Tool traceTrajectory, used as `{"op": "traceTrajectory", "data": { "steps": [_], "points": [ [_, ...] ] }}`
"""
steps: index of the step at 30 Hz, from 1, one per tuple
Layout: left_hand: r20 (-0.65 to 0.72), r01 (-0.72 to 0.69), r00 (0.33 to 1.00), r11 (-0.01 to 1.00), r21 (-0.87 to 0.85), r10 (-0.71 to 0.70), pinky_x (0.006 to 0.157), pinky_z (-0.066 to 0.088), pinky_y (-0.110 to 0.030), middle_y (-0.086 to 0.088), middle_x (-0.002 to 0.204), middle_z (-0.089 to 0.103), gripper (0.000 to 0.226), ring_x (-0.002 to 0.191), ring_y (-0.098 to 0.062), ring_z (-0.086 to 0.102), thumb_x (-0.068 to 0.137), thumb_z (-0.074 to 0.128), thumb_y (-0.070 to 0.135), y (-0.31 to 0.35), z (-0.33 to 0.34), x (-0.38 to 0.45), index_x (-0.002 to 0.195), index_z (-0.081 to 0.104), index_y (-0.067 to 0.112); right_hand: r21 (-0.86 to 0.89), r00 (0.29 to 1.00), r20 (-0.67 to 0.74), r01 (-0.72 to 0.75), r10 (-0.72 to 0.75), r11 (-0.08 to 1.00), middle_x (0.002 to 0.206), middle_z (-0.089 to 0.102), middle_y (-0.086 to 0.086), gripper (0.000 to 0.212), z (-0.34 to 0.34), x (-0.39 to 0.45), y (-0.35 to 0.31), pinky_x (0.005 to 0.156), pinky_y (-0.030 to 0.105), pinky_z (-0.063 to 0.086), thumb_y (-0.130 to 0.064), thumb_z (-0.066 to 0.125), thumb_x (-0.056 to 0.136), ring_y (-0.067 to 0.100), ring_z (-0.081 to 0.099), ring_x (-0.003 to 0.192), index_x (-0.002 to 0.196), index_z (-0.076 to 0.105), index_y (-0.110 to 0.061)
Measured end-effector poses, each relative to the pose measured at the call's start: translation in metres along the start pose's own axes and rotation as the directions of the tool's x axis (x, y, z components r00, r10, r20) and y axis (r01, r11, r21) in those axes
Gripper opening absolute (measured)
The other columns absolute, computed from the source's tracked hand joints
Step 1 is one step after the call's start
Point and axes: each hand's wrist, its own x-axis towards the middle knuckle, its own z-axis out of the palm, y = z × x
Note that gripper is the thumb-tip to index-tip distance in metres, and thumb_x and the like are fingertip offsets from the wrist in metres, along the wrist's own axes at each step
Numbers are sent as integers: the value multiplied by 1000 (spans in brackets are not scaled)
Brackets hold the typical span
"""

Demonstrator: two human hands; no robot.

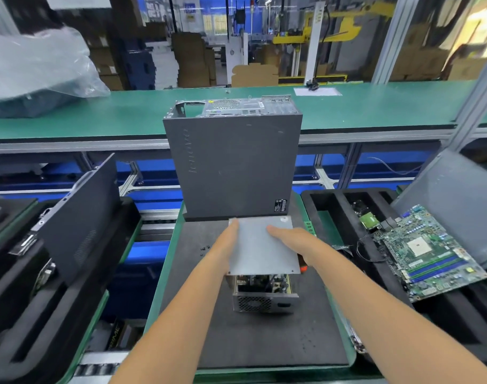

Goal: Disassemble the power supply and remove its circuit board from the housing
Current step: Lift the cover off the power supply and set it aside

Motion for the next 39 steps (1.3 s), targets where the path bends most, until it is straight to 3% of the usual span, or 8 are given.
{"op": "traceTrajectory", "data": {
  "steps": [4, 7, 12, 17, 22, 27, 32, 39],
  "points": [
    [-19, -113, 994, 980, -162, 111, 94, 49, -43, 0, 120, 62, 66, 103, -24, 62, 87, 24, 74, 29, -8, -19, 117, 56, 24, -66, 997, -31, 64, -66, 996, 155, 32, 3, 81, -4, -18, -37, 105, 37, 32, -72, 33, 90, 24, 39, 136, 146, 38, -14],
    [-70, -194, 981, 940, -282, 181, 74, 54, -37, 3, 96, 73, 69, 86, -22, 69, 86, 20, 76, 41, -29, -30, 96, 68, 29, 76, 997, 30, 65, -67, 995, 162, 13, -1, 89, 0, -21, -60, 118, 46, 18, -80, 11, 86, 22, 18, 147, 155, 16, -25],
    [-180, -369, 928, 880, -301, 327, 70, 51, -32, 9, 87, 75, 62, 83, -13, 69, 93, 24, 66, 34, -71, -34, 82, 74, 30, 362, 972, 205, 34, -115, 932, 123, 62, 6, 93, 19, -15, -68, 86, 41, 52, -86, 21, 79, 28, 59, 110, 132, 52, -16],
    [-322, -505, 854, 801, -322, 408, 79, 42, -34, 6, 73, 60, 56, 76, -18, 51, 96, 35, 53, 23, -115, -29, 53, 60, 26, 372, 922, 355, 9, -151, 928, 130, 55, 9, 85, 55, -4, -82, 88, 52, 52, -82, 50, 73, 33, 61, 110, 133, 47, -23],
    [-445, -593, 736, 803, -63, 509, 53, 24, -31, 12, 52, 30, 43, 46, -7, 25, 89, 37, 44, 21, -139, -29, 51, 27, 28, 23, 941, 236, 244, -242, 970, 121, 56, 19, 27, 98, 23, -96, 75, 40, 48, -9, 59, 92, 31, 60, 99, 117, 48, -10],
    [-184, -615, 449, 451, 646, 875, 64, 31, -39, 3, 64, 37, 40, 65, -19, 36, 91, 28, 42, 2, -168, -28, 65, 35, 12, -504, 903, 195, 426, -382, 751, 76, 43, 4, 30, 134, 53, -101, 55, 29, 28, -6, 64, 84, 22, 40, 75, 66, 41, -15],
    [208, -492, 656, 201, 847, 726, 70, 22, -31, 18, 77, 30, 44, 77, -12, 30, 69, 68, 50, -36, -186, -18, 79, 33, 26, -487, 895, 126, 432, -429, 759, 79, 52, 9, 8, 166, 88, -99, 65, 30, 38, -7, 67, 82, 25, 45, 76, 78, 62, -3],
    [291, -239, 687, -171, 956, 666, 54, 29, -25, 10, 64, 41, 46, 56, -16, 42, 36, 73, 3, -81, -192, -4, 64, 43, 23, -454, 854, 276, 520, -441, 723, 61, 38, -4, 36, 215, 118, -101, 48, 21, 28, 5, 66, 79, 10, 31, 55, 59, 43, -14]
  ]
}}
